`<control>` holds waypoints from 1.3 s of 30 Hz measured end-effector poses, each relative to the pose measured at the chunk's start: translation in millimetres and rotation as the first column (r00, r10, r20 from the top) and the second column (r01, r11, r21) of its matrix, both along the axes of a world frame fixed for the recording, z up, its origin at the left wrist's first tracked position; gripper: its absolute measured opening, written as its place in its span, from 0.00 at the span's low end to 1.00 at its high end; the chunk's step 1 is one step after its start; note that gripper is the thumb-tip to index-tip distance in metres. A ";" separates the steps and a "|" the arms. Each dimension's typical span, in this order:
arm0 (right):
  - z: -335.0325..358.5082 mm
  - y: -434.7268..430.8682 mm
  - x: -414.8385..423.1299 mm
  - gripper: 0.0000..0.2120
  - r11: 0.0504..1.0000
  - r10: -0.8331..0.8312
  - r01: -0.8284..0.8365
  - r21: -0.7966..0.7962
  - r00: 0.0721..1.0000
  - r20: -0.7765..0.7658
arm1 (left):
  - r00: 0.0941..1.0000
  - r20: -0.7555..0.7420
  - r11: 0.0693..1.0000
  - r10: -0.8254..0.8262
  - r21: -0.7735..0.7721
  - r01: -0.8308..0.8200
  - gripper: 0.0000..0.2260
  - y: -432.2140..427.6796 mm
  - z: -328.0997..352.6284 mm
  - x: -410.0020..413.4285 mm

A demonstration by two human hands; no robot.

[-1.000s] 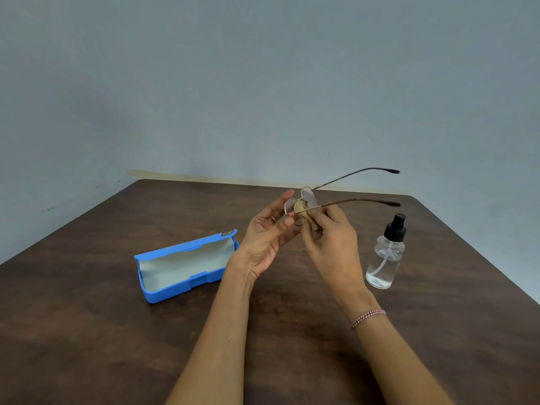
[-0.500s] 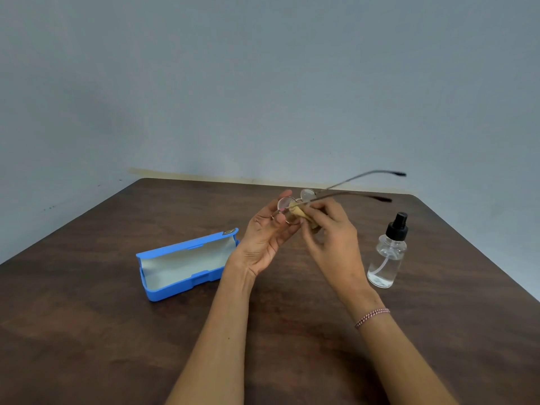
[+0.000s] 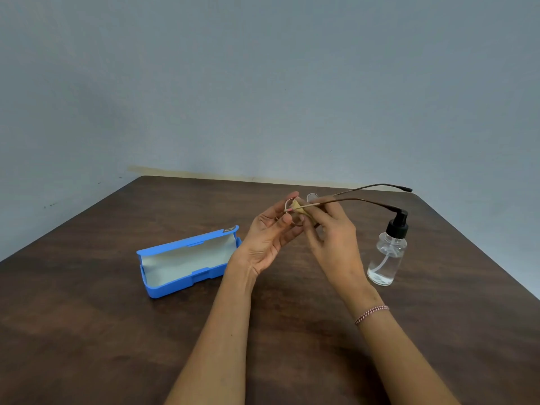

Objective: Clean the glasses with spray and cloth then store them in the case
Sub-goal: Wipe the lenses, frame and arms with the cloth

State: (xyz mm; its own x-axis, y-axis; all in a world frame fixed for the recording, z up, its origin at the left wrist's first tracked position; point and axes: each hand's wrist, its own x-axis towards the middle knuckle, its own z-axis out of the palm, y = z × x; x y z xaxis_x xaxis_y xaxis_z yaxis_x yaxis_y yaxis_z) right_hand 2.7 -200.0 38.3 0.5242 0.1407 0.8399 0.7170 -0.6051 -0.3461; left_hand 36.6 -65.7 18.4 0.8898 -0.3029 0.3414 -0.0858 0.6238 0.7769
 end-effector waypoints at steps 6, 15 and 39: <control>6.0 5.3 -5.1 0.09 0.884 0.352 -0.226 0.408 0.898 -0.265 | 0.998 -0.031 0.999 0.049 0.021 -0.049 0.28 0.1 -2.6 4.2; 6.4 5.0 -5.8 0.06 0.770 0.513 -0.281 0.573 0.806 -0.296 | 0.997 0.011 0.997 0.077 0.012 -0.077 0.27 -0.7 -0.8 3.4; -4.6 -1.8 5.4 0.14 0.996 -0.074 0.078 0.049 0.994 -0.075 | 1.000 0.007 0.999 -0.022 0.023 0.022 0.27 -0.8 0.5 -0.1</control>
State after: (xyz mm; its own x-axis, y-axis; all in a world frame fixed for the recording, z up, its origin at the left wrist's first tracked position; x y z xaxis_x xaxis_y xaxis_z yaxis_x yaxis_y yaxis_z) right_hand 8.1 -201.9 33.7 0.5922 0.0552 0.8039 0.6412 -0.6366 -0.4286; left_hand 36.5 -66.5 18.9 0.8802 -0.3304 0.3408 -0.0778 0.6077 0.7903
